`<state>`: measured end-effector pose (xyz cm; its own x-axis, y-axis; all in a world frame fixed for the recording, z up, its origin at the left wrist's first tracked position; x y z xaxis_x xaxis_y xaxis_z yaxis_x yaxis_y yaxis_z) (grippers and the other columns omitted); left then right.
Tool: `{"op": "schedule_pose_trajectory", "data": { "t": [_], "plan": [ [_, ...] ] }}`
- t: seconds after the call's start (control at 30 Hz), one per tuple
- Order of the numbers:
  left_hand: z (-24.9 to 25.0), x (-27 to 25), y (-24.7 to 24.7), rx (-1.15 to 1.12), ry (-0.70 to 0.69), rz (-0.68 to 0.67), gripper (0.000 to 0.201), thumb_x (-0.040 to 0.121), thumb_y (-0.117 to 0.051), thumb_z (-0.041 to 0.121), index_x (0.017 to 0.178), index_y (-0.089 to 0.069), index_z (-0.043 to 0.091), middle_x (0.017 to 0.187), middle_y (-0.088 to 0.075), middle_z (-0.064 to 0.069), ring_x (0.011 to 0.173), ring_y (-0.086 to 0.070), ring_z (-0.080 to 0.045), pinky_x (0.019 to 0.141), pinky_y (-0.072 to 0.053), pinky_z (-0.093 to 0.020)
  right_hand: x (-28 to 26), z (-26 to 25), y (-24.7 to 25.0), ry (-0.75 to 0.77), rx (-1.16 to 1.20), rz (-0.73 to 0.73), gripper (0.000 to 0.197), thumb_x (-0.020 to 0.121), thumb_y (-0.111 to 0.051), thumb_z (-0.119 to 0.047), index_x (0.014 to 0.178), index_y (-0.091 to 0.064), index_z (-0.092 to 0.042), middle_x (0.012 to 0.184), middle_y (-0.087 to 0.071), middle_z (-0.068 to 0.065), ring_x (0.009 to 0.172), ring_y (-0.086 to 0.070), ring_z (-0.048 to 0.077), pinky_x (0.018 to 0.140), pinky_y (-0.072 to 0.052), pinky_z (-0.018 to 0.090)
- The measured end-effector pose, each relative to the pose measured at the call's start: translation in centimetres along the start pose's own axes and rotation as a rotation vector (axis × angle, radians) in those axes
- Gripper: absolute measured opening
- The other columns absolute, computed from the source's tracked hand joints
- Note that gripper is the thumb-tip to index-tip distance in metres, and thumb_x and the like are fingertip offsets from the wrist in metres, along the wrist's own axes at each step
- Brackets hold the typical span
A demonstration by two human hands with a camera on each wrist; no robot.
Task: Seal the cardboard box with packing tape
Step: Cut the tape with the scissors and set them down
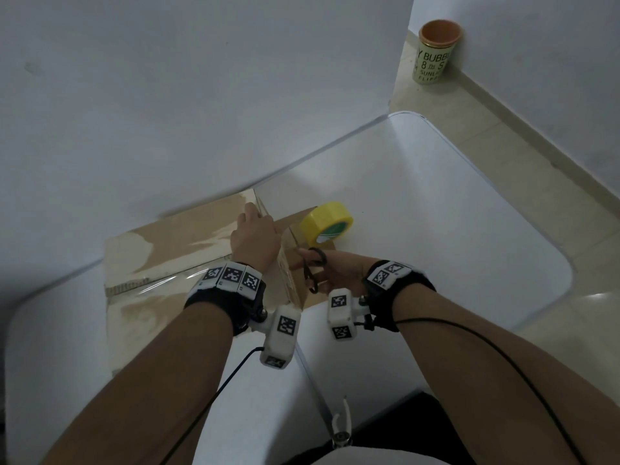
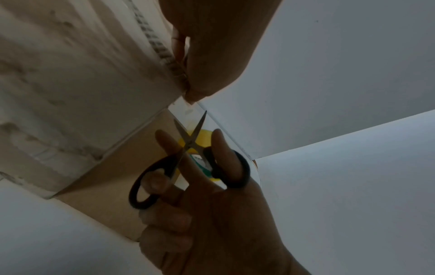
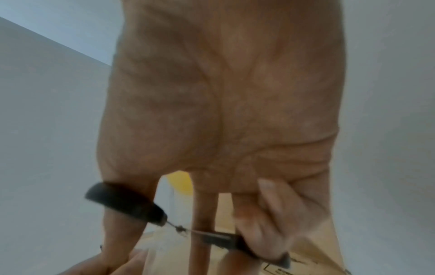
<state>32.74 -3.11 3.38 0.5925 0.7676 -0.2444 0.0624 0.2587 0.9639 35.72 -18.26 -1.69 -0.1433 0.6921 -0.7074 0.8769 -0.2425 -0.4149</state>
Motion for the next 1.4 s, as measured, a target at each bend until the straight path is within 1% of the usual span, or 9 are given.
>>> {"op": "schedule_pose_trajectory", "data": {
  "t": [0.2, 0.43, 0.9, 1.0, 1.1, 1.23, 1.3, 1.37, 1.4],
  "plan": [
    [-0.2, 0.0, 0.0, -0.002, -0.004, 0.038, 0.023, 0.091, -0.052, 0.021, 0.100, -0.064, 0.003, 0.121, -0.040, -0.014, 0.109, -0.045, -0.031, 0.080, -0.051, -0.044, 1.5, 0.5, 0.9, -0.024, -0.026, 0.060, 0.039, 0.088, -0.053, -0.054, 0.108, -0.061, -0.022, 0.060, -0.050, -0.002, 0.036, -0.028, 0.005, 0.037, -0.016, 0.016],
    [0.0, -0.1, 0.3, 0.000, -0.028, 0.074, 0.025, 0.091, -0.052, 0.021, 0.098, -0.064, 0.000, 0.119, -0.042, -0.018, 0.106, -0.046, -0.033, 0.081, -0.052, -0.047, 1.6, 0.8, 1.4, -0.021, -0.026, 0.052, 0.030, 0.092, -0.051, -0.049, 0.098, -0.060, -0.021, 0.052, -0.045, -0.006, 0.031, -0.022, 0.002, 0.035, -0.013, 0.016],
    [0.1, -0.2, 0.4, -0.007, -0.016, 0.062, 0.022, 0.091, -0.053, 0.019, 0.098, -0.064, 0.001, 0.119, -0.040, -0.015, 0.108, -0.045, -0.032, 0.084, -0.050, -0.043, 1.0, 0.9, 3.1, 0.060, -0.129, 0.075, 0.019, 0.093, -0.055, -0.037, 0.096, -0.066, -0.021, 0.055, -0.044, -0.002, 0.046, -0.023, 0.009, 0.038, -0.017, 0.018],
    [0.0, -0.1, 0.3, -0.005, -0.015, 0.058, 0.021, 0.091, -0.053, 0.017, 0.098, -0.064, 0.001, 0.118, -0.040, -0.015, 0.107, -0.046, -0.032, 0.083, -0.051, -0.041, 1.2, 1.5, 3.1, 0.001, -0.110, 0.041, 0.024, 0.093, -0.054, -0.042, 0.096, -0.063, -0.020, 0.057, -0.045, -0.001, 0.038, -0.024, 0.005, 0.036, -0.018, 0.016],
    [0.1, -0.2, 0.3, 0.008, -0.015, 0.059, 0.021, 0.091, -0.052, 0.017, 0.099, -0.063, 0.001, 0.118, -0.041, -0.016, 0.107, -0.046, -0.033, 0.084, -0.052, -0.043, 1.3, 2.2, 3.0, -0.094, -0.154, -0.009, 0.033, 0.086, -0.059, -0.051, 0.094, -0.063, -0.019, 0.063, -0.049, 0.002, 0.041, -0.031, 0.008, 0.037, -0.026, 0.015],
    [0.0, -0.2, 0.5, 0.007, -0.014, 0.075, 0.021, 0.092, -0.050, 0.015, 0.098, -0.063, 0.000, 0.118, -0.041, -0.017, 0.107, -0.047, -0.033, 0.083, -0.052, -0.046, 1.5, 3.8, 4.9, -0.210, -0.353, 0.059, 0.046, 0.071, -0.074, -0.046, 0.103, -0.063, -0.014, 0.080, -0.057, 0.006, 0.064, -0.050, 0.017, 0.062, -0.046, 0.027],
    [0.0, -0.1, 0.3, -0.007, -0.007, 0.061, 0.020, 0.092, -0.051, 0.015, 0.098, -0.063, 0.001, 0.118, -0.040, -0.016, 0.108, -0.046, -0.033, 0.084, -0.051, -0.045, 0.3, 3.8, 5.6, -0.249, -0.436, 0.055, 0.036, 0.075, -0.075, -0.031, 0.105, -0.063, -0.014, 0.092, -0.059, 0.006, 0.074, -0.055, 0.017, 0.075, -0.050, 0.028],
    [0.0, 0.0, 0.2, -0.006, -0.005, 0.048, 0.020, 0.093, -0.050, 0.016, 0.100, -0.063, 0.002, 0.118, -0.039, -0.015, 0.108, -0.046, -0.032, 0.085, -0.050, -0.044, -1.0, 3.8, 7.6, -0.311, -0.662, 0.093, 0.021, 0.089, -0.065, -0.020, 0.108, -0.058, -0.017, 0.094, -0.057, 0.000, 0.069, -0.052, 0.009, 0.061, -0.049, 0.013],
    [0.0, 0.0, 0.2, -0.001, -0.008, 0.052, 0.020, 0.093, -0.050, 0.016, 0.100, -0.063, 0.002, 0.118, -0.039, -0.015, 0.108, -0.046, -0.032, 0.085, -0.050, -0.044, -1.5, 3.4, 8.9, -0.318, -0.806, 0.155, 0.024, 0.089, -0.065, -0.022, 0.112, -0.059, -0.019, 0.097, -0.057, -0.002, 0.068, -0.051, 0.008, 0.055, -0.047, 0.013]
  ]
}}
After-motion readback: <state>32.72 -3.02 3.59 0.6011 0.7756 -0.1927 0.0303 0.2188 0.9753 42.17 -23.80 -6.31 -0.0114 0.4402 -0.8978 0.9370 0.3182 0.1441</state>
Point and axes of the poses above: each hand's wrist, its own x-axis towards the middle knuckle, its own y-axis out of the back of the hand, z = x × y, the point moved 10 cm from there along x, towards the middle knuckle
